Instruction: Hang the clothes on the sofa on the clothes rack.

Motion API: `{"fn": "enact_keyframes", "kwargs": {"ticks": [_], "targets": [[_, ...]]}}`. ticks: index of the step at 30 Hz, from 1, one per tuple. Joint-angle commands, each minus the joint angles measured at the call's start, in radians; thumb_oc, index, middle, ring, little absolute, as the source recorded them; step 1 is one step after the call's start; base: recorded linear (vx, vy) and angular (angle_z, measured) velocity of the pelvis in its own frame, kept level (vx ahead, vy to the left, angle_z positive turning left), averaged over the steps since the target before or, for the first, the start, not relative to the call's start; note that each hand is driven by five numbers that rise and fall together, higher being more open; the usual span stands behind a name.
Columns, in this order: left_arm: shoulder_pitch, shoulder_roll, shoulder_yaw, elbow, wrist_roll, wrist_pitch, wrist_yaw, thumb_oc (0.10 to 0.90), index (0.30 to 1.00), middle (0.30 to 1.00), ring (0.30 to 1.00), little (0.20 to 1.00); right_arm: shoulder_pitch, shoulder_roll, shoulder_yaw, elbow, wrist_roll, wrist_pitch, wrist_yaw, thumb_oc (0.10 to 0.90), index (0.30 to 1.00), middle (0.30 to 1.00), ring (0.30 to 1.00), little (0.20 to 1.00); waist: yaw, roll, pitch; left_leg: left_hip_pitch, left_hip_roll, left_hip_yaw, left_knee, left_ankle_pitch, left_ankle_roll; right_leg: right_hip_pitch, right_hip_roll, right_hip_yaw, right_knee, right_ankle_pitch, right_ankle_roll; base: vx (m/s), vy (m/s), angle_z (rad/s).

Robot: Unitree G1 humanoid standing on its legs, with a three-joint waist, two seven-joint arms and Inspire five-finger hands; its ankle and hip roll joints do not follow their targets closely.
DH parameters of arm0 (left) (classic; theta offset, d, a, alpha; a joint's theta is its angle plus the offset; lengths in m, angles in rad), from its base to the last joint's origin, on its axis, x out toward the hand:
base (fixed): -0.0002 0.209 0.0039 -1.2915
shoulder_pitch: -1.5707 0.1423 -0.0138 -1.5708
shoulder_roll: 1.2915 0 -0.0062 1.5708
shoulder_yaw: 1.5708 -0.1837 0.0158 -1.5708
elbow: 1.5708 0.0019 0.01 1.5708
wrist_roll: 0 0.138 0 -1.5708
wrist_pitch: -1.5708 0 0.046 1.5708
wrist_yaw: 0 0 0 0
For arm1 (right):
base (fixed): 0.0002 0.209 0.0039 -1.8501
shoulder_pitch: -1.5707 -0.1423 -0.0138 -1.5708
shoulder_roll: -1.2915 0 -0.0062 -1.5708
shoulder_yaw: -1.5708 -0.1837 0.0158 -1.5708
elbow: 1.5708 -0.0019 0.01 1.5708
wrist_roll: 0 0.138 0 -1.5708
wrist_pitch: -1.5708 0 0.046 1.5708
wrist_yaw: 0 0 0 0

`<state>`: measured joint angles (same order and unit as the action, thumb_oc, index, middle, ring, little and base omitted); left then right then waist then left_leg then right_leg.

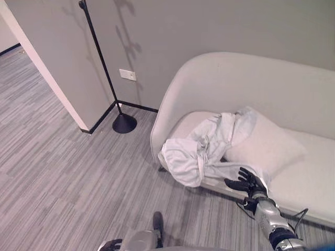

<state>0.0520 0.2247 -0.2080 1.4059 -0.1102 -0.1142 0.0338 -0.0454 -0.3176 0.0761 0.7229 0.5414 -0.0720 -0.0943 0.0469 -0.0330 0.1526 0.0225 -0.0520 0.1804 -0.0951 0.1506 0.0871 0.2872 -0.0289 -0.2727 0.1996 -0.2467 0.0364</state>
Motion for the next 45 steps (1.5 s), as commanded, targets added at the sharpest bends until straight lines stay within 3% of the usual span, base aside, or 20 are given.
{"fn": "enact_keyframes", "kwargs": {"ticks": [1, 2, 3, 4, 5, 6, 8, 14, 21, 28, 32, 35, 36, 38, 45], "targets": [[-0.047, 0.005, 0.001, 0.015, -0.016, -0.021, 0.006, 0.8, 0.9, 0.9, 0.9, 0.9, -0.008, 0.017, 0.04, -0.17, 0.062, -0.054, 0.067, 0.8, 0.9, 0.9, 0.9, 0.9, 0.017, -0.005, -0.068, 0.03, -0.02, 0.011, 0.008, -0.141, -0.049, -0.18, -0.096, -0.045, 0.238, 0.176, 0.061, 0.16, 0.152, -0.32], [-0.055, 0.012, 0.005, -0.005, -0.041, -0.022, 0.011, 0.8, 0.9, 0.9, 0.9, 0.9, 0.009, 0.05, 0.059, -0.171, 0.086, -0.055, 0.068, 0.8, 0.9, 0.9, 0.9, 0.9, 0.014, 0.0, -0.057, 0.046, -0.016, 0.008, 0.008, -0.148, -0.043, -0.229, -0.12, -0.06, 0.312, 0.196, 0.061, 0.06, 0.052, -0.13], [-0.062, 0.016, 0.003, -0.02, -0.045, -0.022, 0.015, 0.8, 0.9, 0.9, 0.9, 0.9, 0.024, 0.07, 0.07, -0.178, 0.118, -0.053, 0.069, 0.8, 0.9, 0.9, 0.9, 0.9, 0.013, 0.0, -0.055, 0.049, -0.016, 0.005, 0.008, -0.155, -0.042, -0.254, -0.14, -0.074, 0.331, 0.176, 0.055, 0.07, 0.012, 0.1], [-0.091, 0.024, -0.022, -0.04, -0.031, -0.027, 0.029, 0.8, 0.9, 0.9, 0.9, 0.9, 0.055, 0.1, 0.081, -0.19, 0.167, -0.043, 0.066, 0.8, 0.9, 0.9, 0.9, 0.9, 0.009, 0.016, -0.05, 0.044, 0.004, -0.017, 0.008, -0.169, -0.055, -0.251, -0.126, -0.09, 0.186, 0.114, 0.025, 0.02, -0.055, 0.38], [-0.107, 0.021, -0.056, -0.043, -0.025, -0.026, 0.016, 0.8, 0.9, 0.9, 0.9, 0.9, 0.053, 0.076, 0.106, -0.204, 0.136, -0.024, 0.102, 0.8, 0.9, 0.9, 0.9, 0.9, -0.002, 0.019, -0.046, 0.032, 0.008, -0.03, 0.008, -0.166, -0.06, -0.255, -0.103, -0.064, 0.098, 0.124, 0.014, 0.03, -0.111, 0.51], [-0.126, 0.026, -0.069, -0.054, -0.013, -0.035, 0.026, 0.8, 0.9, 0.9, 0.9, 0.9, 0.055, 0.082, 0.07, -0.15, 0.149, -0.032, 0.065, 0.8, 0.9, 0.9, 0.9, 0.9, -0.014, 0.017, -0.046, 0.038, 0.006, -0.057, 0.008, -0.16, -0.061, -0.249, -0.081, 0.001, 0.054, 0.133, 0.025, 0.02, -0.073, 0.73], [-0.136, 0.036, -0.073, -0.056, -0.005, -0.037, 0.04, 0.8, 0.9, 0.9, 0.9, 0.9, 0.067, 0.101, 0.069, -0.137, 0.195, -0.041, 0.058, 0.8, 0.9, 0.9, 0.9, 0.9, -0.014, 0.009, -0.051, 0.042, 0.01, -0.046, 0.008, -0.163, -0.066, -0.228, -0.062, 0.028, -0.017, 0.136, 0.026, 0.08, -0.094, 0.77], [-0.107, 0.026, -0.009, -0.041, -0.038, -0.026, 0.027, 0.8, 0.9, 0.9, 0.9, 0.9, 0.223, 0.14, 0.089, -0.185, 0.306, 0.024, 0.128, 0.8, 0.9, 0.9, 0.9, 0.9, -0.006, -0.02, -0.094, 0.028, 0.021, -0.043, 0.008, -0.165, -0.087, -0.11, -0.025, 0.004, -0.287, 0.191, 0.025, 0.08, -0.15, 0.01], [-0.067, 0.02, 0.024, -0.004, -0.037, -0.006, 0.003, 0.8, 0.9, 0.9, 0.9, 0.9, 0.273, 0.134, 0.033, -0.13, 0.294, 0.046, 0.13, 0.8, 0.9, 0.9, 0.9, 0.9, -0.017, -0.024, -0.088, 0.021, 0.038, -0.043, 0.008, -0.156, -0.108, -0.117, -0.012, 0.007, -0.287, 0.168, 0.018, 0.01, -0.114, -0.01], [-0.065, 0.016, -0.009, -0.028, -0.018, -0.012, -0.014, 0.8, 0.9, 0.9, 0.9, 0.9, 0.374, 0.137, -0.019, -0.061, 0.24, 0.065, 0.152, 0.8, 0.9, 0.9, 0.9, 0.9, -0.049, -0.017, -0.058, -0.006, 0.054, -0.047, 0.008, -0.142, -0.119, -0.143, 0.003, 0.017, -0.287, 0.165, 0.011, -0.03, -0.068, -0.04], [-0.081, 0.006, -0.045, -0.039, -0.011, -0.019, -0.016, 0.8, 0.9, 0.9, 0.9, 0.9, 0.355, 0.124, -0.045, 0.071, 0.232, 0.056, 0.159, 0.8, 0.9, 0.9, 0.9, 0.9, -0.062, -0.008, -0.033, -0.021, 0.062, -0.044, 0.008, -0.135, -0.122, -0.162, 0.01, 0.032, -0.287, 0.168, 0.009, -0.05, -0.057, -0.02], [-0.096, 0.002, -0.074, -0.05, 0.002, -0.023, -0.017, 0.8, 0.9, 0.9, 0.9, 0.9, 0.319, 0.113, -0.067, 0.161, 0.217, 0.045, 0.149, 0.8, 0.9, 0.9, 0.9, 0.9, -0.069, 0.002, -0.018, -0.03, 0.065, -0.041, 0.008, -0.131, -0.122, -0.175, 0.014, 0.04, -0.287, 0.17, 0.007, -0.06, -0.038, -0.12], [-0.113, -0.006, -0.121, -0.071, 0.028, -0.032, -0.017, 0.8, 0.9, 0.9, 0.9, 0.9, 0.266, 0.102, -0.112, 0.287, 0.212, 0.025, 0.118, 0.8, 0.9, 0.9, 0.9, 0.9, -0.077, 0.02, -0.002, -0.045, 0.067, -0.04, 0.008, -0.126, -0.123, -0.191, 0.016, 0.046, -0.287, 0.173, 0.006, -0.04, -0.028, -0.06], [-0.12, -0.011, -0.14, -0.079, 0.035, -0.035, -0.015, 0.8, 0.9, 0.9, 0.9, 0.9, 0.244, 0.097, -0.137, 0.335, 0.217, 0.012, 0.103, 0.8, 0.9, 0.9, 0.9, 0.9, -0.08, 0.029, 0.005, -0.053, 0.069, -0.041, 0.008, -0.123, -0.124, -0.198, 0.016, 0.047, -0.287, 0.174, 0.005, -0.05, -0.028, -0.09], [-0.153, -0.033, -0.223, -0.112, 0.086, -0.06, 0.009, 0.8, 0.9, 0.9, 0.9, 0.9, 0.149, 0.019, -0.252, 0.38, 0.232, -0.071, -0.016, 0.8, 0.9, 0.9, 0.9, 0.9, -0.098, 0.079, 0.039, -0.095, 0.073, -0.051, 0.008, -0.109, -0.132, -0.237, 0.017, 0.036, -0.287, 0.177, 0.005, -0.04, -0.022, 0.03]]}}
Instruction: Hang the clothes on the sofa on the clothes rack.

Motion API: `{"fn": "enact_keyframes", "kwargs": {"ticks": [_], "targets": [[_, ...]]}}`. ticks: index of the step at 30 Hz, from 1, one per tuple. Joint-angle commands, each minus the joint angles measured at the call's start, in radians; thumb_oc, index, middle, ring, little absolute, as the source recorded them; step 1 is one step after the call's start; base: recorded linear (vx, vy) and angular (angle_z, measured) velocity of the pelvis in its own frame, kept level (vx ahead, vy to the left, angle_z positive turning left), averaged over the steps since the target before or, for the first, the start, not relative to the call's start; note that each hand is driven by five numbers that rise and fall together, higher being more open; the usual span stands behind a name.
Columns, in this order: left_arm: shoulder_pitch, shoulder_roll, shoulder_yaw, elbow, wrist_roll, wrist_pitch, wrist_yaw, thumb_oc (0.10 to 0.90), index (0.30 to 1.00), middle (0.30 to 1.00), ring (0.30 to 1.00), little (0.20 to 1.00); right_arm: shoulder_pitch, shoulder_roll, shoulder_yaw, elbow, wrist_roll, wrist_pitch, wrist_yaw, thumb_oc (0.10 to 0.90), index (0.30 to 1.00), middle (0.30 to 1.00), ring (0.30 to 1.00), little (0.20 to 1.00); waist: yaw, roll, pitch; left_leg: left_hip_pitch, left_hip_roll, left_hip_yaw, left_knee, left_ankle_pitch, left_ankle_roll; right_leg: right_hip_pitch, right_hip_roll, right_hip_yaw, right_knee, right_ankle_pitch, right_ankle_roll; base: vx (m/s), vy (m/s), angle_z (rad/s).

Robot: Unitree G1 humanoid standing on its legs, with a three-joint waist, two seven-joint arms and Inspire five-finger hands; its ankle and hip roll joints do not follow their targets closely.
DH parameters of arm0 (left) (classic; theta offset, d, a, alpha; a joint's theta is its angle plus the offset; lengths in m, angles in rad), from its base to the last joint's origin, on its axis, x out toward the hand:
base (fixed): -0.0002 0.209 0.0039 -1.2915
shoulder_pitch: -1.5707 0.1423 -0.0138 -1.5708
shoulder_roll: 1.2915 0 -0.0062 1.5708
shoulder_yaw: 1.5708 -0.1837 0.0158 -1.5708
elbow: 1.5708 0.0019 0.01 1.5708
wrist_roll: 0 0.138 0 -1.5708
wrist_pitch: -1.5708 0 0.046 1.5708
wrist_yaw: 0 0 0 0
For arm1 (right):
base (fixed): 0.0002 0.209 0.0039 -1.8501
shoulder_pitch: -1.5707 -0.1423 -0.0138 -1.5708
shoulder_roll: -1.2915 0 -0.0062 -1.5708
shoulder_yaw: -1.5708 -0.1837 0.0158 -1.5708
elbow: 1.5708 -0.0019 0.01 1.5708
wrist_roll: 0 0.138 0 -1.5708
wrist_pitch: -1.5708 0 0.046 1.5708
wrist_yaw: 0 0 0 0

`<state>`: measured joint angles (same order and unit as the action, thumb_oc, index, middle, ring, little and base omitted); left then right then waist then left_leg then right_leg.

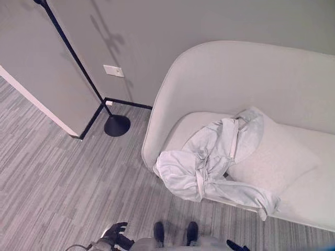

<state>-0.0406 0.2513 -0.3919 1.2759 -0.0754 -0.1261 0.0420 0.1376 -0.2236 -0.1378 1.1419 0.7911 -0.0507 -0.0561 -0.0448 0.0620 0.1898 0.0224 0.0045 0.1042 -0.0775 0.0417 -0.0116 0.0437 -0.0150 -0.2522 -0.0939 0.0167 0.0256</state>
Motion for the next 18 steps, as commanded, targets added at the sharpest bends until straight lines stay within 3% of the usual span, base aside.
{"fn": "enact_keyframes", "kwargs": {"ticks": [1, 8, 18], "targets": [[-0.064, -0.061, -0.049, 0.011, 0.056, -0.05, 0.002, 0.8, 0.9, 0.9, 0.9, 0.9, -0.051, -0.094, -0.046, -0.048, -0.025, -0.101, -0.071, 0.8, 0.9, 0.9, 0.9, 0.9, -0.008, -0.011, 0.008, -0.101, 0.016, 0.027, -0.01, 0.001, -0.033, 0.0, 0.002, 0.017, 0.007, -0.085, 0.016, -0.07, 0.0, 0.08], [-0.116, -0.077, -0.136, -0.051, 0.088, -0.081, 0.034, 0.8, 0.9, 0.9, 0.9, 0.9, -0.21, -0.237, -0.066, -0.123, -0.128, -0.161, -0.199, 0.8, 0.9, 0.9, 0.9, 0.9, -0.009, 0.041, 0.052, -0.154, 0.015, 0.045, -0.01, 0.008, -0.029, -0.073, -0.008, 0.039, 0.007, -0.063, 0.023, -0.05, 0.018, -0.06], [-0.166, -0.08, -0.183, -0.065, 0.079, -0.096, 0.052, 0.8, 0.9, 0.9, 0.9, 0.9, -0.36, -0.276, -0.004, -0.07, -0.068, -0.169, -0.173, 0.8, 0.9, 0.9, 0.9, 0.9, 0.006, 0.064, 0.08, -0.199, 0.011, 0.056, -0.01, 0.016, -0.028, -0.129, -0.018, 0.051, 0.007, -0.043, 0.029, 0.0, 0.005, -0.02]]}}
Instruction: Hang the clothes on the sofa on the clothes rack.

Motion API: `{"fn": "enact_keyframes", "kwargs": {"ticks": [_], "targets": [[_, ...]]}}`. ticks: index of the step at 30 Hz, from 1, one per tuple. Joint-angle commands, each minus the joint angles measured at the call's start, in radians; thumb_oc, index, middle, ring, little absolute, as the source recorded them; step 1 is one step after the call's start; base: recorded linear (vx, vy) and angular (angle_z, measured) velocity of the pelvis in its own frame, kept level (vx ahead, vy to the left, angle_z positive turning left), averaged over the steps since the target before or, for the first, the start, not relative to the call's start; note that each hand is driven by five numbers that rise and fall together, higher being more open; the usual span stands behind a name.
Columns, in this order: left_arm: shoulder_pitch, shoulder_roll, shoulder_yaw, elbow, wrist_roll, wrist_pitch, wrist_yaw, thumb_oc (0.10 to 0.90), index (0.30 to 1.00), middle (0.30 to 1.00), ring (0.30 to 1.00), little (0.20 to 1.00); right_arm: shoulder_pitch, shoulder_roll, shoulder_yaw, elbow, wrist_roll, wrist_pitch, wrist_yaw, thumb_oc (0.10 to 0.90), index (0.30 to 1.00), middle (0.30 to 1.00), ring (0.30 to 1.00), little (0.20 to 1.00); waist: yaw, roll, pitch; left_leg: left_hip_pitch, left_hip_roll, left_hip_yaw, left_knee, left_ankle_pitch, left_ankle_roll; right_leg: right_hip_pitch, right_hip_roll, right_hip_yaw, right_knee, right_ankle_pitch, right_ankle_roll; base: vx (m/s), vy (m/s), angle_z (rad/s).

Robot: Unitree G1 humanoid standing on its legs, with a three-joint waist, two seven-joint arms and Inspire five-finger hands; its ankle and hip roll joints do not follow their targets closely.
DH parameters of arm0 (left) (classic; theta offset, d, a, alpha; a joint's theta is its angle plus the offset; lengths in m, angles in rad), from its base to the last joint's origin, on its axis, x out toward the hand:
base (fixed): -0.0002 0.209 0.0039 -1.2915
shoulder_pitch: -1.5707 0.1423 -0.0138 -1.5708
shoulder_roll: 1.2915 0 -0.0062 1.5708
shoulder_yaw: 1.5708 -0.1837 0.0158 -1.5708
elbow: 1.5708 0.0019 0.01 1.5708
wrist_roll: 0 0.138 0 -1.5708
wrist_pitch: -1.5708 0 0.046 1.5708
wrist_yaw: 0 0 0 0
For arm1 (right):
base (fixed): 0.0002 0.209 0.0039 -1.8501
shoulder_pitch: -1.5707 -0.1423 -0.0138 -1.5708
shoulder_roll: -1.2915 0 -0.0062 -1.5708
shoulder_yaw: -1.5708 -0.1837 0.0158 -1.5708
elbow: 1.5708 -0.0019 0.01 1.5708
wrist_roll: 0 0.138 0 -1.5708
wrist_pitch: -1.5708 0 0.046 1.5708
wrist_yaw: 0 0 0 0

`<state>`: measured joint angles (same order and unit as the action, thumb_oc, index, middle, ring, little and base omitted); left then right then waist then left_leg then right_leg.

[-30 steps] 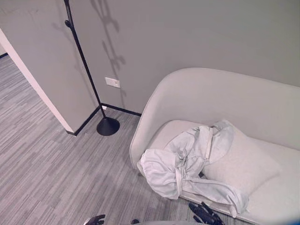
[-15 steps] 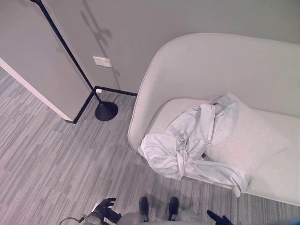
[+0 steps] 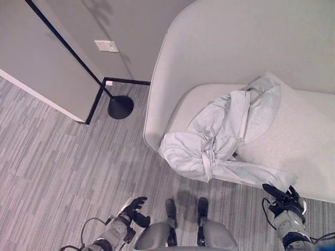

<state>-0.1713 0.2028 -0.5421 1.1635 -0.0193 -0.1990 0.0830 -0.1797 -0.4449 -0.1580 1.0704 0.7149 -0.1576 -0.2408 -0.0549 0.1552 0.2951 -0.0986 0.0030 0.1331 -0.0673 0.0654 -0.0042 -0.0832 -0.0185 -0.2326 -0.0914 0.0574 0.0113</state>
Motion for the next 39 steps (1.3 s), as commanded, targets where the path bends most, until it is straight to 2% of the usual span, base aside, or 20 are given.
{"fn": "enact_keyframes", "kwargs": {"ticks": [1, 5, 7, 13, 22, 28, 31, 39], "targets": [[-0.038, -0.031, -0.033, 0.048, 0.02, -0.023, 0.011, 0.8, 0.9, 0.9, 0.9, 0.9, -0.056, -0.05, 0.027, 0.011, 0.017, -0.061, 0.018, 0.8, 0.9, 0.9, 0.9, 0.9, 0.018, -0.029, -0.024, -0.08, 0.013, 0.029, -0.02, -0.007, -0.036, -0.005, -0.015, 0.031, 0.004, -0.083, 0.044, 0.01, 0.02, -0.06], [-0.037, -0.035, -0.016, 0.078, 0.009, -0.015, 0.017, 0.8, 0.9, 0.9, 0.9, 0.9, -0.055, 0.007, 0.068, -0.005, 0.056, -0.052, 0.049, 0.8, 0.9, 0.9, 0.9, 0.9, 0.024, -0.033, -0.018, -0.083, 0.013, 0.031, -0.02, -0.007, -0.035, -0.011, -0.014, 0.034, 0.004, -0.081, 0.041, 0.0, 0.004, -0.01], [-0.025, -0.041, 0.006, 0.098, 0.001, -0.011, 0.023, 0.8, 0.9, 0.9, 0.9, 0.9, -0.022, 0.072, 0.11, -0.082, 0.045, -0.056, 0.057, 0.8, 0.9, 0.9, 0.9, 0.9, 0.024, -0.042, -0.018, -0.081, 0.014, 0.031, -0.02, -0.008, -0.034, -0.012, -0.012, 0.034, 0.004, -0.081, 0.037, 0.0, 0.0, 0.0], [-0.008, -0.049, 0.012, 0.1, 0.013, -0.01, 0.039, 0.8, 0.9, 0.9, 0.9, 0.9, -0.009, 0.136, 0.16, -0.188, 0.01, -0.065, 0.042, 0.8, 0.9, 0.9, 0.9, 0.9, 0.027, -0.048, -0.016, -0.084, 0.012, 0.022, -0.02, -0.008, -0.034, -0.012, -0.012, 0.026, 0.004, -0.081, 0.034, 0.01, 0.004, 0.0], [-0.002, -0.053, 0.009, 0.083, 0.016, -0.008, 0.058, 0.8, 0.9, 0.9, 0.9, 0.9, -0.027, 0.151, 0.249, -0.325, -0.097, -0.052, 0.028, 0.8, 0.9, 0.9, 0.9, 0.9, 0.041, -0.054, -0.011, -0.083, 0.009, 0.006, -0.02, -0.009, -0.03, -0.005, -0.013, 0.011, 0.004, -0.084, 0.03, 0.01, 0.015, 0.02], [-0.009, -0.052, 0.014, 0.084, 0.004, -0.001, 0.065, 0.8, 0.9, 0.9, 0.9, 0.9, -0.062, 0.164, 0.3, -0.398, -0.1, -0.043, 0.026, 0.8, 0.9, 0.9, 0.9, 0.9, 0.049, -0.061, -0.005, -0.083, 0.007, 0.0, -0.02, -0.01, -0.029, -0.003, -0.013, 0.007, 0.004, -0.084, 0.03, 0.01, 0.025, 0.08], [0.001, -0.052, 0.05, 0.103, -0.014, 0.009, 0.078, 0.8, 0.9, 0.9, 0.9, 0.9, 0.036, 0.191, 0.316, -0.498, -0.084, -0.023, 0.04, 0.8, 0.9, 0.9, 0.9, 0.9, 0.046, -0.075, -0.008, -0.068, 0.008, -0.001, -0.02, -0.015, -0.028, 0.017, -0.012, 0.0, 0.004, -0.089, 0.028, 0.04, 0.026, 0.03], [0.029, -0.048, 0.077, 0.113, -0.016, 0.02, 0.084, 0.8, 0.9, 0.9, 0.9, 0.9, 0.207, 0.19, 0.344, -0.522, -0.143, 0.034, 0.071, 0.8, 0.9, 0.9, 0.9, 0.9, 0.029, -0.092, -0.012, -0.041, 0.004, -0.011, -0.02, -0.023, -0.029, 0.055, -0.01, -0.019, 0.004, -0.102, 0.026, 0.02, 0.007, 0.13]]}}
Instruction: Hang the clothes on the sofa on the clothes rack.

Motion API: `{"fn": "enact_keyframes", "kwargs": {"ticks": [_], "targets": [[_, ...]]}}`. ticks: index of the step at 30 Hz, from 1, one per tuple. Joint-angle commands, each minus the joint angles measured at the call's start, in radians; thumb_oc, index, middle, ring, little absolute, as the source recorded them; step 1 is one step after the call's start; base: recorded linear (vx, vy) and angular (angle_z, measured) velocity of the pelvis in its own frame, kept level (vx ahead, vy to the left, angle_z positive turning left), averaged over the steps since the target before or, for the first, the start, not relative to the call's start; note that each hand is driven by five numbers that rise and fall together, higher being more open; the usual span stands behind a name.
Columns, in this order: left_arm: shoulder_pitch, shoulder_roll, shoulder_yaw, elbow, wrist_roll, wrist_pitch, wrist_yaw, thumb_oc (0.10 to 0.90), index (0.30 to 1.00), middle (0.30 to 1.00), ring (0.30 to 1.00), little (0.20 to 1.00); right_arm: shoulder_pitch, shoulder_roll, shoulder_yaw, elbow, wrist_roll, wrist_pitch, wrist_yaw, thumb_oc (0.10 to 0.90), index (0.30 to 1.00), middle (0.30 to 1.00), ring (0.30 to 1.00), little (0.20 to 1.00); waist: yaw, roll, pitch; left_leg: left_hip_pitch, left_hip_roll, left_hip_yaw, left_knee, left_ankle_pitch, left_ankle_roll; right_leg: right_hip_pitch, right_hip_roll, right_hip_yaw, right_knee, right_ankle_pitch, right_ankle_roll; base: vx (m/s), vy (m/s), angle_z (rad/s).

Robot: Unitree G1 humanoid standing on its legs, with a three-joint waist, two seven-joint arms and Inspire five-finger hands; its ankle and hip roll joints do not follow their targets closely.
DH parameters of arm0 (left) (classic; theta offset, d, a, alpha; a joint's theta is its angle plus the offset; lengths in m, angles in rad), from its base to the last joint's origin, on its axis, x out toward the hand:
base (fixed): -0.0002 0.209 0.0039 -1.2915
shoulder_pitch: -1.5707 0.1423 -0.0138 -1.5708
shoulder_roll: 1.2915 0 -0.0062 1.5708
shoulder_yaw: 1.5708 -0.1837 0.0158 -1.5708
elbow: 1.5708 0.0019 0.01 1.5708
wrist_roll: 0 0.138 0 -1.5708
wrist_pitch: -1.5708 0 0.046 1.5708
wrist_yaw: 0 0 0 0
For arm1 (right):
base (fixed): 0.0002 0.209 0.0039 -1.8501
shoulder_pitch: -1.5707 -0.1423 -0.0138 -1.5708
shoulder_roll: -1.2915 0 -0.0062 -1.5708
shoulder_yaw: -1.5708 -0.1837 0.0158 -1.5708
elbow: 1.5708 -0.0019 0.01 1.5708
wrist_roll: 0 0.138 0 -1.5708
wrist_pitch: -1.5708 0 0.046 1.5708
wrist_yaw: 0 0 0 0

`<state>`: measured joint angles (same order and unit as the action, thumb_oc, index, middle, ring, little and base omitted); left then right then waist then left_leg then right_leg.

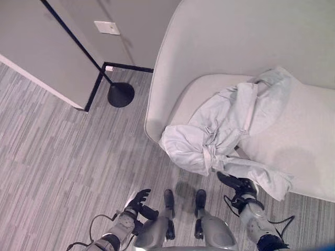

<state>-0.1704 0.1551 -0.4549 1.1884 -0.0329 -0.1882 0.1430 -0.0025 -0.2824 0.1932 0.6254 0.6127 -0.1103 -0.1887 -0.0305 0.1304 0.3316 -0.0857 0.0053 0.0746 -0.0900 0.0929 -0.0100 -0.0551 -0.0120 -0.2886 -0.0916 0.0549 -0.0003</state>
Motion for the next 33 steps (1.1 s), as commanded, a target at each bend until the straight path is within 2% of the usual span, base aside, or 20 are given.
{"fn": "enact_keyframes", "kwargs": {"ticks": [1, 4, 11, 19, 25, 33], "targets": [[0.029, 0.002, -0.008, 0.086, -0.006, 0.01, 0.026, 0.8, 0.9, 0.9, 0.9, 0.9, 0.039, 0.027, -0.004, -0.069, -0.039, -0.008, 0.023, 0.8, 0.9, 0.9, 0.9, 0.9, 0.004, -0.068, -0.047, -0.051, 0.001, 0.047, 0.003, -0.05, -0.023, 0.028, -0.016, 0.037, 0.004, -0.099, 0.037, 0.0, 0.0, 0.11], [0.038, 0.008, -0.004, 0.086, 0.005, 0.015, 0.028, 0.8, 0.9, 0.9, 0.9, 0.9, 0.107, 0.038, 0.017, -0.079, -0.029, 0.011, 0.047, 0.8, 0.9, 0.9, 0.9, 0.9, 0.002, -0.071, -0.043, -0.041, 0.0, 0.044, 0.003, -0.05, -0.025, 0.04, -0.014, 0.036, 0.004, -0.104, 0.036, 0.0, -0.002, 0.03], [0.036, 0.001, -0.007, 0.075, -0.03, 0.01, 0.04, 0.8, 0.9, 0.9, 0.9, 0.9, 0.062, 0.03, 0.0, -0.04, -0.037, 0.0, 0.008, 0.8, 0.9, 0.9, 0.9, 0.9, 0.001, -0.058, -0.03, -0.039, -0.004, 0.046, 0.003, -0.051, -0.023, 0.039, -0.015, 0.039, 0.004, -0.101, 0.039, 0.0, 0.003, -0.01], [0.053, -0.006, -0.008, 0.083, -0.021, 0.01, 0.047, 0.8, 0.9, 0.9, 0.9, 0.9, 0.092, 0.027, -0.021, -0.068, -0.048, -0.002, -0.006, 0.8, 0.9, 0.9, 0.9, 0.9, -0.005, -0.049, -0.034, -0.032, -0.008, 0.043, 0.003, -0.056, -0.021, 0.047, -0.018, 0.036, 0.004, -0.106, 0.039, 0.0, -0.001, 0.01], [0.059, -0.009, -0.008, 0.079, -0.032, 0.006, 0.049, 0.8, 0.9, 0.9, 0.9, 0.9, 0.078, 0.024, -0.057, -0.078, -0.056, -0.02, -0.037, 0.8, 0.9, 0.9, 0.9, 0.9, -0.006, -0.044, -0.036, -0.033, -0.01, 0.043, 0.003, -0.058, -0.02, 0.044, -0.018, 0.037, 0.004, -0.105, 0.039, 0.0, 0.0, 0.0], [0.065, -0.024, -0.025, 0.084, -0.051, 0.008, 0.051, 0.8, 0.9, 0.9, 0.9, 0.9, 0.066, 0.04, -0.147, -0.03, -0.021, -0.04, -0.135, 0.8, 0.9, 0.9, 0.9, 0.9, -0.008, -0.032, -0.038, -0.035, -0.015, 0.034, 0.003, -0.063, -0.016, 0.045, -0.019, 0.034, 0.004, -0.106, 0.039, 0.01, 0.003, 0.01]]}}
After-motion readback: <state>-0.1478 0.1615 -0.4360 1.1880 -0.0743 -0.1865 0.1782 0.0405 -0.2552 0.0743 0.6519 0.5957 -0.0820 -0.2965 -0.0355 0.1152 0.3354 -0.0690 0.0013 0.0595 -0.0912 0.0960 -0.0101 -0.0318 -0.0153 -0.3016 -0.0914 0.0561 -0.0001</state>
